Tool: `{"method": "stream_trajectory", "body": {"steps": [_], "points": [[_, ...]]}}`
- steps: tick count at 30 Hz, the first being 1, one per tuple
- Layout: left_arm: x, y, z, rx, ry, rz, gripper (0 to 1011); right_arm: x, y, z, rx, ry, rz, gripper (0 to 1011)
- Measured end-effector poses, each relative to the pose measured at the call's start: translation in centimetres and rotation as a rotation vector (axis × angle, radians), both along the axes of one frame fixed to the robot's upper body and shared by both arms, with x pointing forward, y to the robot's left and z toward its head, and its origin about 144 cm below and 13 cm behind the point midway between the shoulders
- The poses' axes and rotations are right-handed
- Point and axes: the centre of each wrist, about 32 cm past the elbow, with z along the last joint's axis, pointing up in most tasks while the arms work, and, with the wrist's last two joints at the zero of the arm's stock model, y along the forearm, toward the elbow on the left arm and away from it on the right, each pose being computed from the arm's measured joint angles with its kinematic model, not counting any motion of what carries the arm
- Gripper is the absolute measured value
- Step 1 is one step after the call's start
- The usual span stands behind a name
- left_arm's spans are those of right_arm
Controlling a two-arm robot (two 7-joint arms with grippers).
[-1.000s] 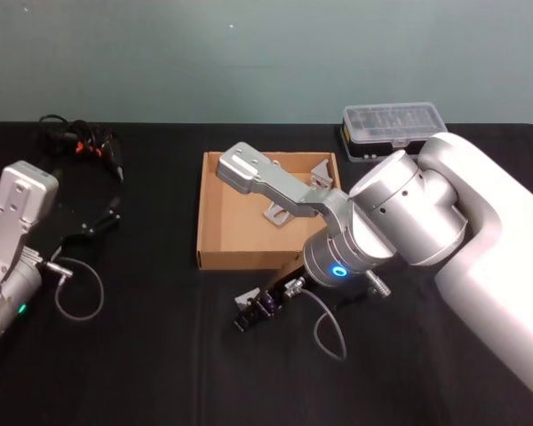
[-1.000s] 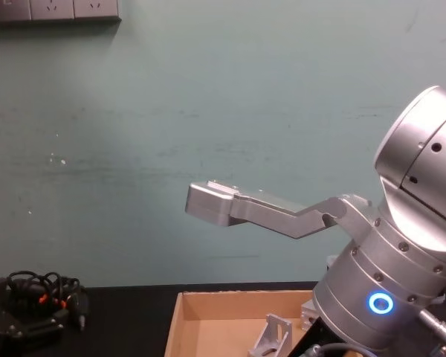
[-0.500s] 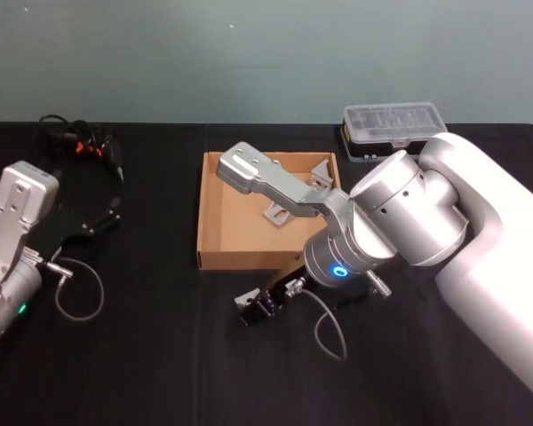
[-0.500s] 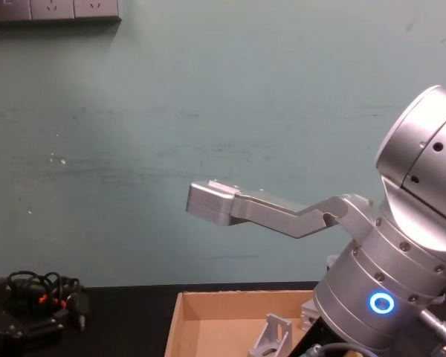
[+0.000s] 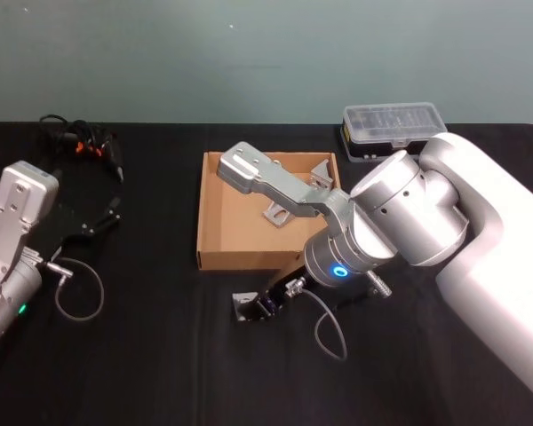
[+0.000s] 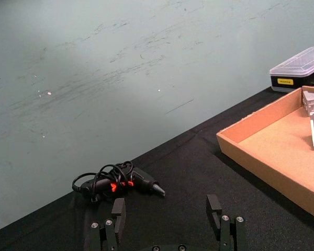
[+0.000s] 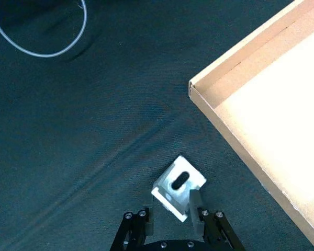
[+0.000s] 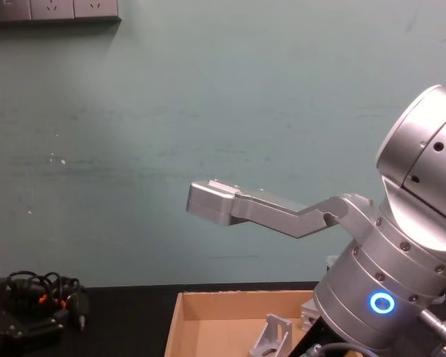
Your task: Use one hand to pick up the angle iron from the table and place it into the box.
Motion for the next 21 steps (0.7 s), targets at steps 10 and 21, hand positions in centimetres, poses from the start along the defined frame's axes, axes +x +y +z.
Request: {"method": "stream_trajectory", "body": {"steps": [10, 21], "points": [[0.0, 0.0, 0.0, 0.0, 0.0, 0.0, 1011, 0.0, 0.0, 0.0, 0.0, 0.0, 0.0, 174], [0.0, 0.0, 0.0, 0.0, 0.0, 0.0, 1011, 0.0, 0.0, 0.0, 0.0, 0.0, 0.0, 67]]}}
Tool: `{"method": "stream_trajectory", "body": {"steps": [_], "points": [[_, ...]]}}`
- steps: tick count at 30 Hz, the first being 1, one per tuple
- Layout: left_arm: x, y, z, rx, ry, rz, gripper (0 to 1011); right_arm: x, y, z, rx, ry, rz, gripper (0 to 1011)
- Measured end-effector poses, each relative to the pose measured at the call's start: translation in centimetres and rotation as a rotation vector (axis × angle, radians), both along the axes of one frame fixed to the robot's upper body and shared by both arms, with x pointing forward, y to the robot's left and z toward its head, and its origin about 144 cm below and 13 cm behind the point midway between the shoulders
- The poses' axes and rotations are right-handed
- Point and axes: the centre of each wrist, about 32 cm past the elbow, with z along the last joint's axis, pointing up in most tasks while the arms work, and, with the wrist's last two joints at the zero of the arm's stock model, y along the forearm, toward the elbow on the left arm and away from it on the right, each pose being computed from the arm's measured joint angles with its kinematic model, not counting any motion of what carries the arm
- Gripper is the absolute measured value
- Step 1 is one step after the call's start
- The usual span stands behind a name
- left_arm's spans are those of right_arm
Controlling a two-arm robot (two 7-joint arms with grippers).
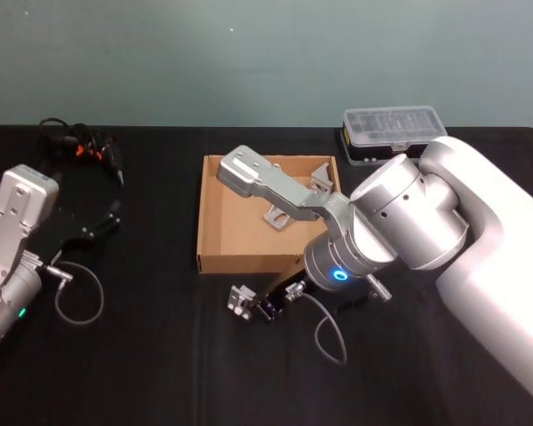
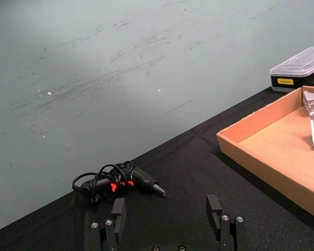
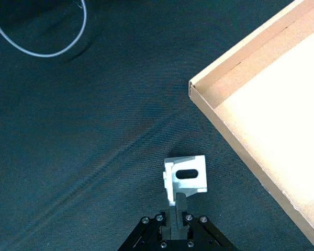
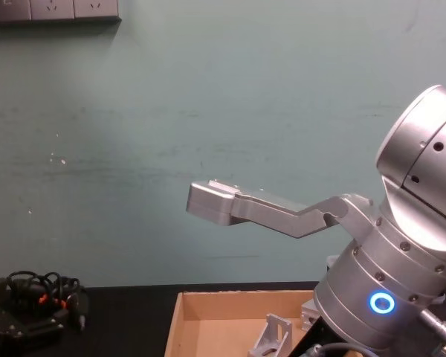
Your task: Use one hand to pick up the angle iron from the table and place it into the box.
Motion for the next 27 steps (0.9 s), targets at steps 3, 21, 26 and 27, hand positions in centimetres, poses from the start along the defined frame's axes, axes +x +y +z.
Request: {"method": "stream_trajectory", "body": {"steps": [3, 21, 26, 27], "points": [[0.0, 0.0, 0.0, 0.0, 0.0, 0.0, 1011, 0.0, 0.0, 0.0, 0.0, 0.0, 0.0, 68], [0.0, 0.0, 0.0, 0.0, 0.0, 0.0, 1011, -0.2, -0.8, 3.6, 0.065, -0.176, -0.005, 68], [0.0, 0.0, 0.0, 0.0, 0.0, 0.0, 1011, 0.7, -0.7, 4.6, 0.067, -0.223, -0.01, 68], [0.0, 0.0, 0.0, 0.0, 0.0, 0.0, 1012, 1.1, -0.6, 4.8, 0.066, -0.233, -0.013, 68]]}}
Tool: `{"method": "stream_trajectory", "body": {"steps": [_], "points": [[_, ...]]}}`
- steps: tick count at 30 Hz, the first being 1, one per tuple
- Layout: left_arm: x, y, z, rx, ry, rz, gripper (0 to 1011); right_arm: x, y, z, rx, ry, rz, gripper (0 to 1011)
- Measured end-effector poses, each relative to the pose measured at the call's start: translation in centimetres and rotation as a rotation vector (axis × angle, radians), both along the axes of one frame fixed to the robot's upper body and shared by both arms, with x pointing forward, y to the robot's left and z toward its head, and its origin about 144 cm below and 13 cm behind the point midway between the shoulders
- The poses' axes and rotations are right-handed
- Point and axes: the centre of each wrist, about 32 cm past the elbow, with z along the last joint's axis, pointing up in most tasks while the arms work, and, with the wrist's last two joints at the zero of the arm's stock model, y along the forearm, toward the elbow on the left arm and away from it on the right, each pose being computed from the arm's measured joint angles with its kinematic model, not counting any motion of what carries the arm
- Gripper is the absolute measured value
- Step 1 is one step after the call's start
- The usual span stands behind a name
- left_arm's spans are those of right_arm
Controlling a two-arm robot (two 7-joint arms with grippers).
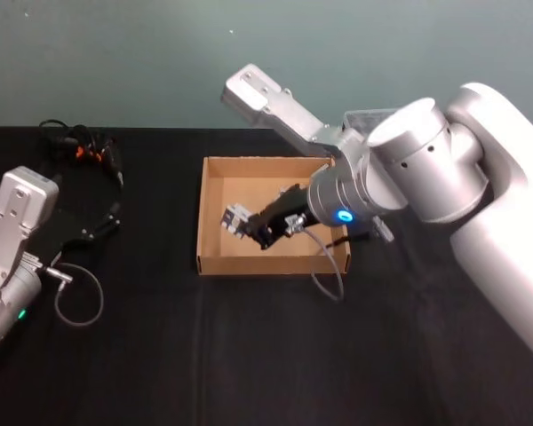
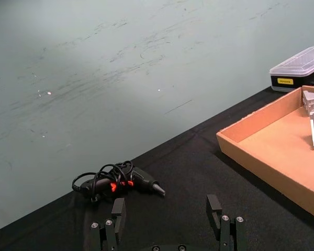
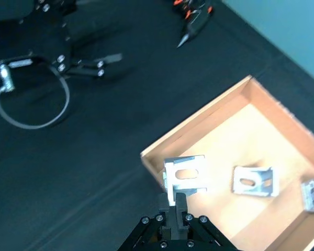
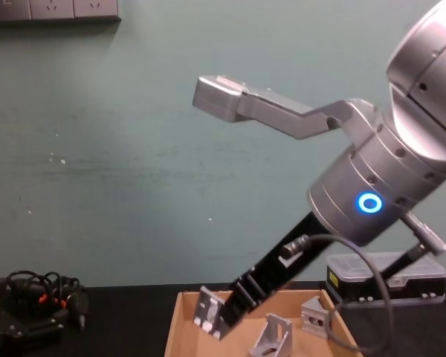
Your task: Use one hand to pick up the angle iron from the table and place it into the box.
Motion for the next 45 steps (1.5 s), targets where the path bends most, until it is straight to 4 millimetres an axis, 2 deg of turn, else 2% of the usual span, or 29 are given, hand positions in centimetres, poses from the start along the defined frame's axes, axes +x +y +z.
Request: {"method": "stream_trajectory", "body": {"steps": [7, 13, 22, 30, 45], "points": [[0.0, 0.0, 0.0, 0.0, 0.0, 0.0, 1011, 2.4, 0.8, 0.0, -0.019, -0.011, -0.012, 67], [0.0, 0.0, 0.0, 0.0, 0.0, 0.0, 1011, 5.1, 1.8, -1.0, -0.048, 0.02, -0.036, 68], [0.0, 0.0, 0.0, 0.0, 0.0, 0.0, 1011, 7.7, 2.6, -2.6, -0.077, 0.057, -0.057, 68], [0.0, 0.0, 0.0, 0.0, 0.0, 0.0, 1011, 8.8, 3.0, -3.6, -0.084, 0.086, -0.06, 67], [0.0, 0.0, 0.0, 0.0, 0.0, 0.0, 1012, 9.1, 2.9, -4.0, -0.075, 0.102, -0.053, 67]]}}
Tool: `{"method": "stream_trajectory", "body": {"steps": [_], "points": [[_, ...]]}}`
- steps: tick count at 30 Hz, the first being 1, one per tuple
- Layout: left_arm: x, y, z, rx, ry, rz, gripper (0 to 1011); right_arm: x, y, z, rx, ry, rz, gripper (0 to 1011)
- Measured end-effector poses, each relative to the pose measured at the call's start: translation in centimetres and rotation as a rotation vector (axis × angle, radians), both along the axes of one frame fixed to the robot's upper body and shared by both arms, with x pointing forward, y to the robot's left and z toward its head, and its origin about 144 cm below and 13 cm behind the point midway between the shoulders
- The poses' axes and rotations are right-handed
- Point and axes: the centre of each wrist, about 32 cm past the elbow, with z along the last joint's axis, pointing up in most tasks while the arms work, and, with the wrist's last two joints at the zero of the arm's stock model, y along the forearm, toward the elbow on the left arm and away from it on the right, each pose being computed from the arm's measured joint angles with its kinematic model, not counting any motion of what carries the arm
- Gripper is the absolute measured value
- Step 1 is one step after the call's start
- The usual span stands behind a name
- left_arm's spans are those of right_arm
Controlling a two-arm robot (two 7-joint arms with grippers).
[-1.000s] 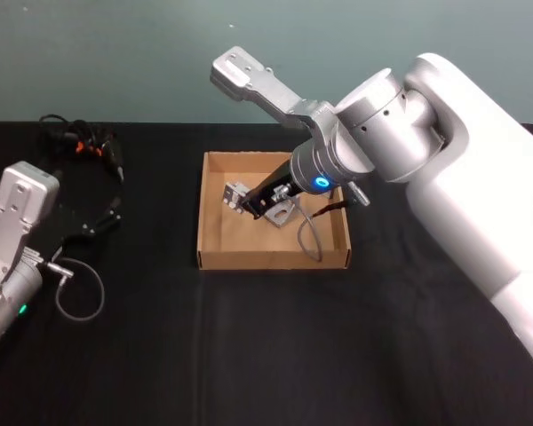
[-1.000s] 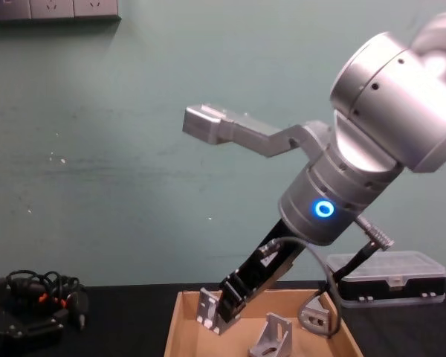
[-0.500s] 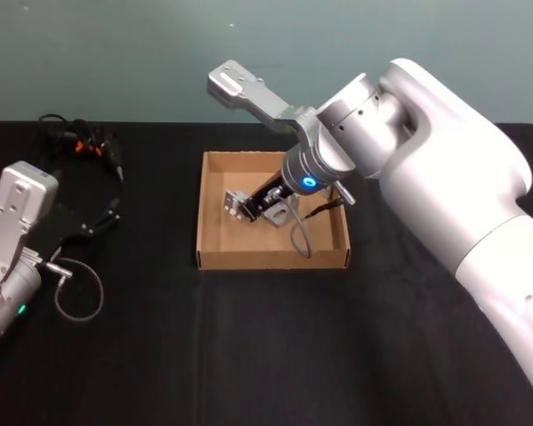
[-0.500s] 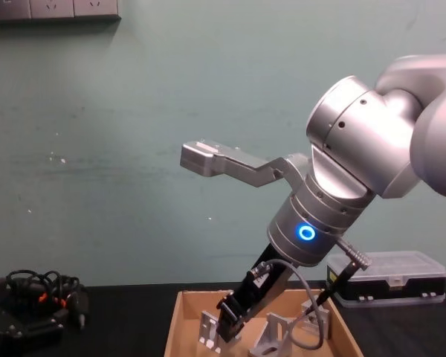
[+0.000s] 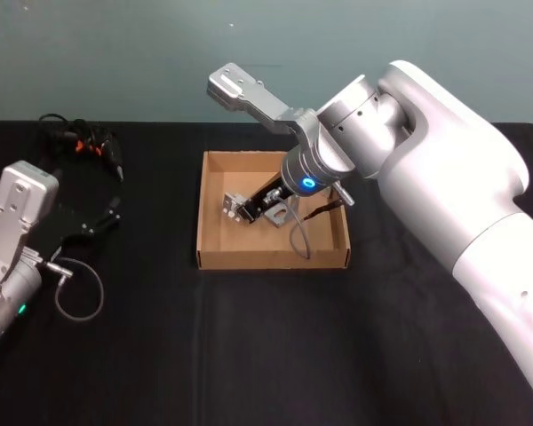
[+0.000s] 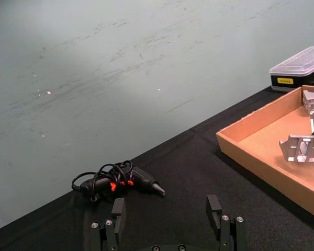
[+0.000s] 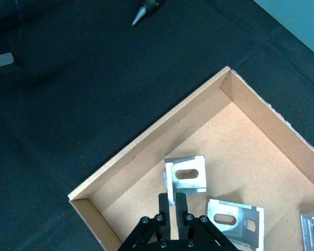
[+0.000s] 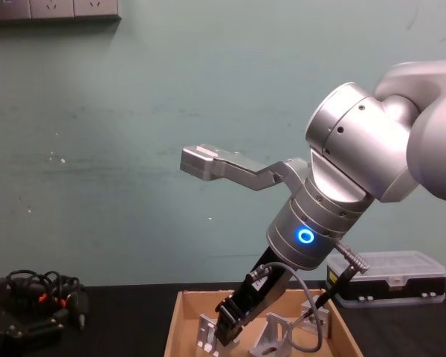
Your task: Use one hand to pick up the angle iron from the table and place it into the box.
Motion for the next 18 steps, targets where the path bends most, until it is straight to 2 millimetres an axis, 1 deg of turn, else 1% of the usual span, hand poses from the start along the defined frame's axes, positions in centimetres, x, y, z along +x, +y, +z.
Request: {"method": "stream_trajectory", "body": {"steps": [3, 4, 7, 9, 10, 11, 14, 17, 18], "points": [[0.0, 0.0, 0.0, 0.0, 0.0, 0.0, 1011, -0.01, 0.01, 0.02, 0.0, -0.001, 0.0, 121], [0.0, 0.0, 0.0, 0.0, 0.0, 0.0, 1011, -0.02, 0.01, 0.03, 0.0, 0.0, 0.0, 171], [0.0, 0.0, 0.0, 0.0, 0.0, 0.0, 1011, -0.03, 0.02, 0.03, 0.0, 0.0, 0.0, 224], [0.0, 0.0, 0.0, 0.0, 0.0, 0.0, 1011, -0.04, 0.02, 0.04, 0.0, 0.0, 0.0, 301], [0.0, 0.0, 0.0, 0.0, 0.0, 0.0, 1011, -0.04, 0.02, 0.04, 0.0, 0.0, 0.0, 321], [0.0, 0.0, 0.0, 0.0, 0.0, 0.0, 1011, -0.04, 0.02, 0.03, -0.001, 0.0, -0.001, 381], [0.0, 0.0, 0.0, 0.0, 0.0, 0.0, 1011, -0.05, 0.01, 0.03, -0.001, -0.001, -0.001, 457], [0.0, 0.0, 0.0, 0.0, 0.0, 0.0, 1011, -0.05, 0.01, 0.02, -0.001, 0.0, -0.002, 560], [0.0, 0.0, 0.0, 0.0, 0.0, 0.0, 1011, -0.05, 0.0, 0.02, -0.002, 0.0, -0.002, 560]]}}
